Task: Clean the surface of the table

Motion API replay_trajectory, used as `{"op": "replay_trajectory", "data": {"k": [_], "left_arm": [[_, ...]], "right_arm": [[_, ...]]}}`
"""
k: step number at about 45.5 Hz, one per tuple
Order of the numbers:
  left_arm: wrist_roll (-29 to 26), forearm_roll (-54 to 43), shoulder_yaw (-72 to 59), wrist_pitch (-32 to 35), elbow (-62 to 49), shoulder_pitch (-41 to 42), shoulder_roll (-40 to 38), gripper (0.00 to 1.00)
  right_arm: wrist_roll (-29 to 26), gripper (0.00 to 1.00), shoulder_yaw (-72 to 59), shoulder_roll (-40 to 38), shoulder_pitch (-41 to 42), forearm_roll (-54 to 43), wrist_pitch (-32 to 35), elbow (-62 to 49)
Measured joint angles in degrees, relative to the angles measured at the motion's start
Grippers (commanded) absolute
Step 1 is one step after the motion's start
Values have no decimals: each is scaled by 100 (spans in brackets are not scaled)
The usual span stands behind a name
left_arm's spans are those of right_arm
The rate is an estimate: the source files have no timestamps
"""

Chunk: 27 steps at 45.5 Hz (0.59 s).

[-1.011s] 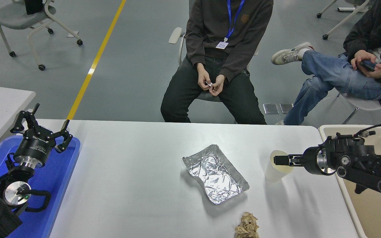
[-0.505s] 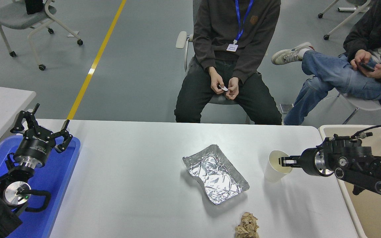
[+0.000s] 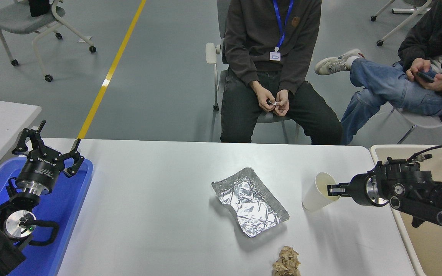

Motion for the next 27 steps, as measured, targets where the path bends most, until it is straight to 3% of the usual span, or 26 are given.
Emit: {"op": "replay_trajectory", "data": {"k": [27], "left_arm": [[-1, 2, 0, 0, 0, 1, 0, 100]], "right_arm": [[264, 0, 666, -1571, 283, 386, 242, 808]]}}
